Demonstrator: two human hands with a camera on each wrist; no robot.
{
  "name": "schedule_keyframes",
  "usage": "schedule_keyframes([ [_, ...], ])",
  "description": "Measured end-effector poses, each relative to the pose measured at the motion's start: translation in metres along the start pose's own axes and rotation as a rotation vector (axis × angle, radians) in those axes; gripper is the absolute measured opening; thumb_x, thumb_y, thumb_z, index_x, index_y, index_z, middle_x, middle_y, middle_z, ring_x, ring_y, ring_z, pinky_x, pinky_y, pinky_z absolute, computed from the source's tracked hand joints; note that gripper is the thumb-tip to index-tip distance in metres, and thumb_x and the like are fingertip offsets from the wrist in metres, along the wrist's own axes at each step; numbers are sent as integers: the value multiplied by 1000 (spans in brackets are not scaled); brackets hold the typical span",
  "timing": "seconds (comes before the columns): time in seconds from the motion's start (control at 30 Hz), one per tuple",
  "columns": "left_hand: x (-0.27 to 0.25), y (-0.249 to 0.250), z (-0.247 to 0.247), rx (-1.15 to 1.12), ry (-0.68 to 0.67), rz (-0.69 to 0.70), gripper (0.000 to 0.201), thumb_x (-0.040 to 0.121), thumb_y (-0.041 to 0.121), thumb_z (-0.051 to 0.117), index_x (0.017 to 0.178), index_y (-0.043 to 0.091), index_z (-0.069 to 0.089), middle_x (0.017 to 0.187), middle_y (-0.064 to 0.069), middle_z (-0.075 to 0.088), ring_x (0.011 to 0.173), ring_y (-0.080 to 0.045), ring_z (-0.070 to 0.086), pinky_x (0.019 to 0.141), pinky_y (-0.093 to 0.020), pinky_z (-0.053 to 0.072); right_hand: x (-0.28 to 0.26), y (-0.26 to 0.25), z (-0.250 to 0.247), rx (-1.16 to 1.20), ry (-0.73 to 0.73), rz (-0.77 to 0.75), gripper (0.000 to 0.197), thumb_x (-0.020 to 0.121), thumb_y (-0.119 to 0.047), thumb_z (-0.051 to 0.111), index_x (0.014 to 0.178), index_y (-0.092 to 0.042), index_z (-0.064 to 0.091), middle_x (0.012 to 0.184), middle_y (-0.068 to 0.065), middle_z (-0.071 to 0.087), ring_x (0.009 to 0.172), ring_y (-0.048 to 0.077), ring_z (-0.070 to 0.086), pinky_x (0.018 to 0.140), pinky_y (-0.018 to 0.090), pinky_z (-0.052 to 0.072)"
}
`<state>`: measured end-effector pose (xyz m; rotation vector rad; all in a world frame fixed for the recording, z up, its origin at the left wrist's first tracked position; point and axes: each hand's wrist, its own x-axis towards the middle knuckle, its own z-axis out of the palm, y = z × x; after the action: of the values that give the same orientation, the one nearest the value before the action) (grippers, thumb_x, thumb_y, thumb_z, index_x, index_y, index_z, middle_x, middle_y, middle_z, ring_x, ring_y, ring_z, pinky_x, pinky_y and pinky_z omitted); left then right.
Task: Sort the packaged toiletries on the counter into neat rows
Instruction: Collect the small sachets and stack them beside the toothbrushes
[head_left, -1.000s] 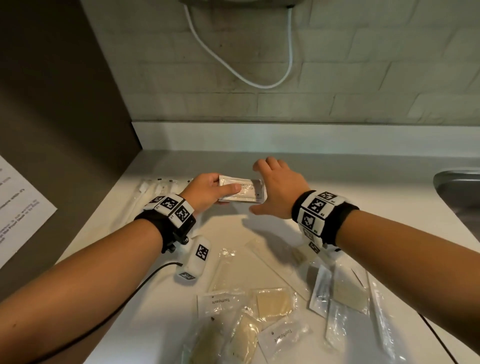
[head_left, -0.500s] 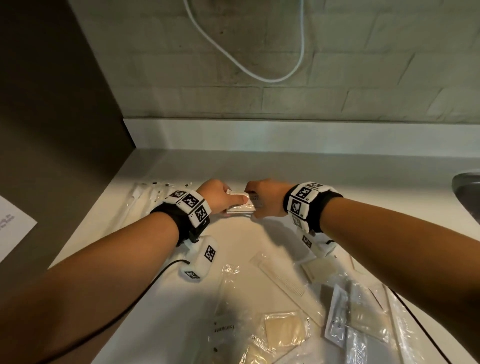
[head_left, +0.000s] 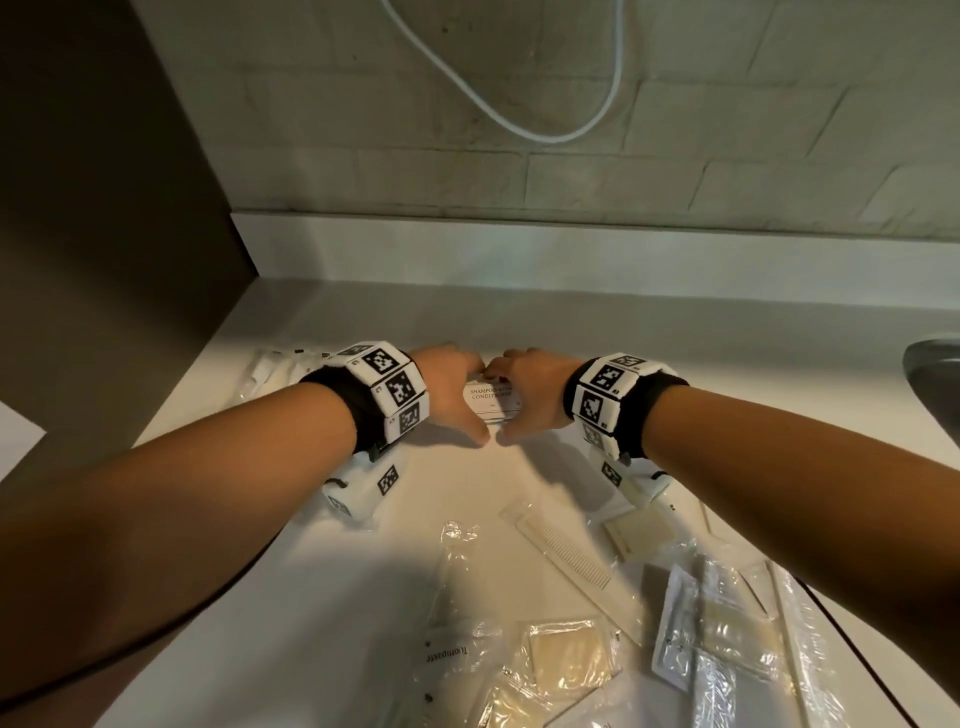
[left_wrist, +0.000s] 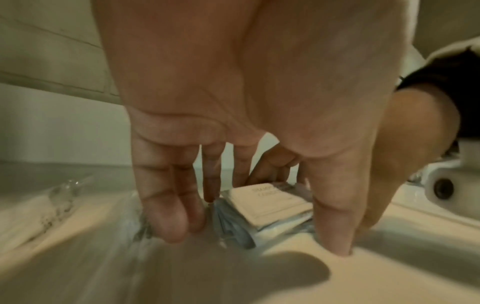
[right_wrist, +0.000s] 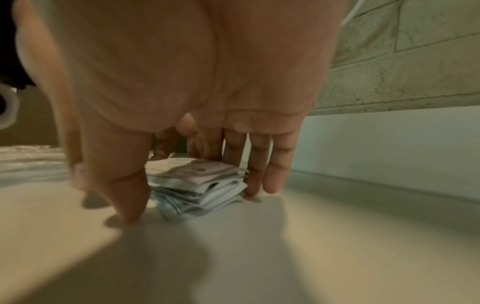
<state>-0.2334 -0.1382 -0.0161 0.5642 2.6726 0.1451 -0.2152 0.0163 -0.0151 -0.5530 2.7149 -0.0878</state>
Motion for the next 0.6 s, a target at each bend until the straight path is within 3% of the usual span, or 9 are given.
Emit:
schedule_keyframes([
  [0.07,1,1,1,74,-23,1,78,53,48,83,121,24,54,101,2,49,84,-23,61,82,-39,56,-1,-2,0,-37,7,-3,79,64,-54,74,132,-24,49,115,-2,54,104,24,57,89,39,52],
  [0.27,6,3,-2,117,-10,41,64,56,36,84,113,25,59,101,1,52,81,-25,63,73,-34,55,0,-2,-1,-127,6,41,77,59,-59,74,124,-24,51,107,-4,53,82,22,55,78,34,52],
  [0.43,12,-2,-5,98,6,56,46,56,32,82,96,21,63,87,1,67,72,-23,65,65,-31,56,7,-2,-2,-91,-7,70,67,65,-47,78,119,-17,53,101,0,49,81,22,55,68,30,45],
  [0.6,16,-6,-8,84,-10,44,44,58,30,83,97,20,66,85,1,71,75,-24,68,68,-32,57,15,-1,-6,-88,-20,76,60,64,-44,79,113,-16,58,95,0,54,79,22,58,64,28,44],
])
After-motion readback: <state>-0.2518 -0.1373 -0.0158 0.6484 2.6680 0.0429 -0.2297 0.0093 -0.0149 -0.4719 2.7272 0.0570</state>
